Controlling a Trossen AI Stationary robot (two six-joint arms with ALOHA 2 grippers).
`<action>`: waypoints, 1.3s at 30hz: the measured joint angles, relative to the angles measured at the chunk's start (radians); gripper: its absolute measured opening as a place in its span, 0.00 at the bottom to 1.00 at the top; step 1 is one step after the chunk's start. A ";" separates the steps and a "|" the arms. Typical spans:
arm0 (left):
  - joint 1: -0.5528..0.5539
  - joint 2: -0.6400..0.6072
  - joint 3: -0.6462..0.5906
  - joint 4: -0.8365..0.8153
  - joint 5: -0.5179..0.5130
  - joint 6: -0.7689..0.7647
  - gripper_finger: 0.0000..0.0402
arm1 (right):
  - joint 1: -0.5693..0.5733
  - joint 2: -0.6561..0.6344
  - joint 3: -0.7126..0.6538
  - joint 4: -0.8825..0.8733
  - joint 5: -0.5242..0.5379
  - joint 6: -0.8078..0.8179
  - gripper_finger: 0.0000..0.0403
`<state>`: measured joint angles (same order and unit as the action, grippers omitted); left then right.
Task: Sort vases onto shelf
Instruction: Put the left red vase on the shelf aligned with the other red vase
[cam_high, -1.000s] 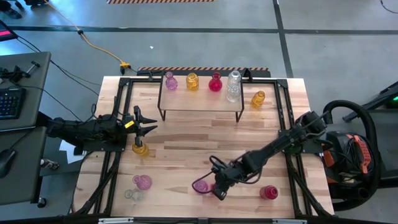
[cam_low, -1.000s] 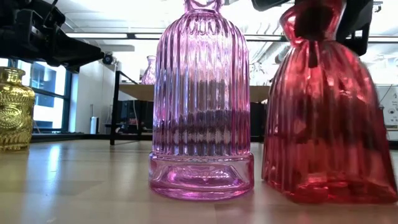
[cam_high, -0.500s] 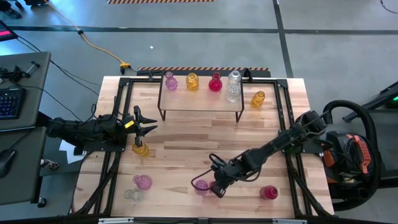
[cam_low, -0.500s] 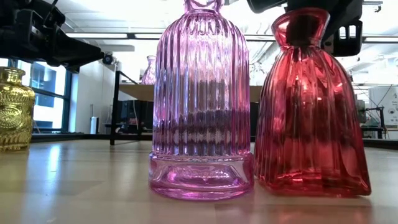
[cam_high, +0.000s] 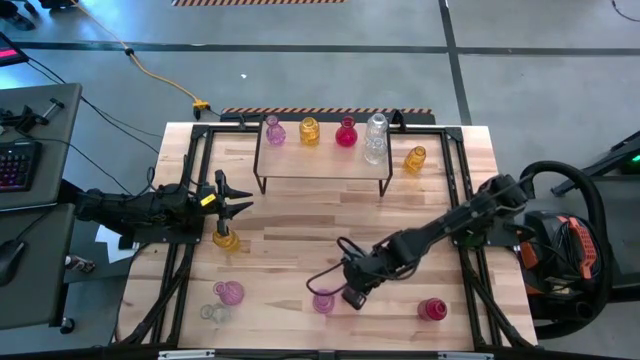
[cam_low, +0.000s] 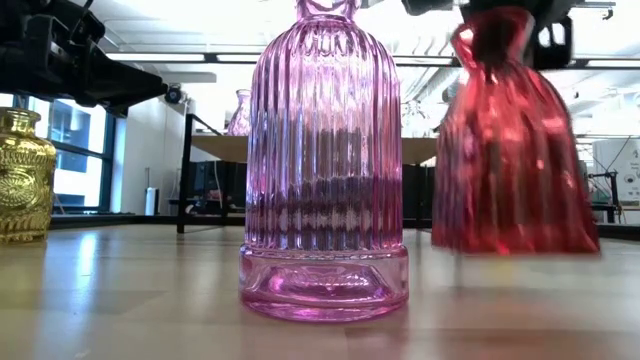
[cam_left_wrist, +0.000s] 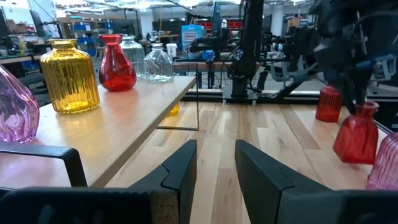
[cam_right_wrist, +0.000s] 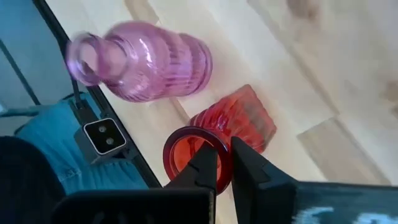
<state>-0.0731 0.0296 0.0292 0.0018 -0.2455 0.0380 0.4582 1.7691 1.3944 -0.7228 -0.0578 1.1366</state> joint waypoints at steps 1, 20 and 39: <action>0.000 0.000 0.000 0.000 0.000 0.000 0.25 | -0.007 0.000 0.026 -0.037 0.000 -0.016 0.00; 0.000 0.000 0.000 0.000 0.000 0.000 0.25 | -0.269 -0.002 0.444 -0.529 0.030 -0.353 0.00; 0.000 0.000 0.000 0.000 0.000 0.000 0.25 | -0.645 -0.003 0.621 -0.643 0.114 -0.628 0.00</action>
<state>-0.0728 0.0297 0.0292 0.0018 -0.2455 0.0380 -0.1868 1.7657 2.0155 -1.3656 0.0561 0.5083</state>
